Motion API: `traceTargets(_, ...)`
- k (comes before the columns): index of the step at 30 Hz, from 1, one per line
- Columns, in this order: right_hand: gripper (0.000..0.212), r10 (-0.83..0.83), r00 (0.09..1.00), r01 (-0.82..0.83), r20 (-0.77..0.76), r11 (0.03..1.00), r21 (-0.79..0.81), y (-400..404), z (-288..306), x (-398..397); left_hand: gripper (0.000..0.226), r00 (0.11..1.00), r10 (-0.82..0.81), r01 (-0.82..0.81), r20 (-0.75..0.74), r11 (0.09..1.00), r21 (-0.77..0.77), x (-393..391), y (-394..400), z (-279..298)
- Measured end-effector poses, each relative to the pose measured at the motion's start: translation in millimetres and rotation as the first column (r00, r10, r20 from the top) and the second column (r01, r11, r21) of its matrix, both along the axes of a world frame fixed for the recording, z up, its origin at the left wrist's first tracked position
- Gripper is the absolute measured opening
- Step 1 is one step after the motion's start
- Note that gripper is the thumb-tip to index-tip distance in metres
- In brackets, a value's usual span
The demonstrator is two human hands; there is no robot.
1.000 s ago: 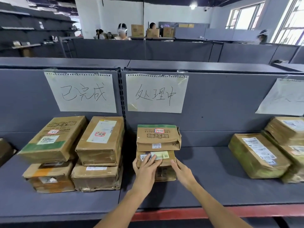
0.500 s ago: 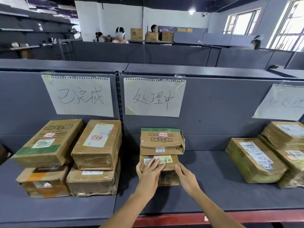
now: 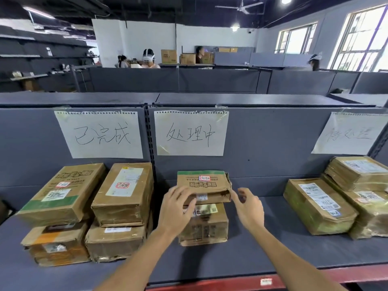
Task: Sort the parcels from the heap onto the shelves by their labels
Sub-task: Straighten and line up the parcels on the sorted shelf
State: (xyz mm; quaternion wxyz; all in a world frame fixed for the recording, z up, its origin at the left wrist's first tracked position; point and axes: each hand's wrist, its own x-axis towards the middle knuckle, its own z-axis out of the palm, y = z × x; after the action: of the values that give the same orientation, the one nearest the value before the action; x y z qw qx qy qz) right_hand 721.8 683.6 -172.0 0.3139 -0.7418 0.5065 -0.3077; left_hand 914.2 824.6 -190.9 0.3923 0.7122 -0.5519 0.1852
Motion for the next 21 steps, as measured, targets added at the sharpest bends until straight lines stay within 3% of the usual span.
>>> traceTargets(3, 0.06, 0.017, 0.998, -0.022, -0.053, 0.995, -0.093, -10, 31, 7, 0.047, 0.996, 0.088, -0.088, 0.02, 0.996, -0.003, 20, -4, 45)
traceTargets(11, 0.077, 0.126, 0.969, -0.171, -0.214, 0.964, -0.204, -32, 78, 29, 0.069, 0.948, 0.294, -0.319, 0.125, 0.884, 0.342, 61, -2, 114)
traceTargets(17, 0.081, 0.111, 0.95, -0.176, -0.292, 0.962, -0.208, -30, 81, 25, 0.079, 0.954, 0.26, -0.299, 0.149, 0.847, 0.439, 52, -2, 112)
traceTargets(21, 0.084, 0.037, 0.935, -0.136, -0.352, 0.956, -0.259, -39, 87, -1, 0.089, 0.989, 0.116, -0.143, 0.097, 0.924, 0.356, 25, -35, 121)
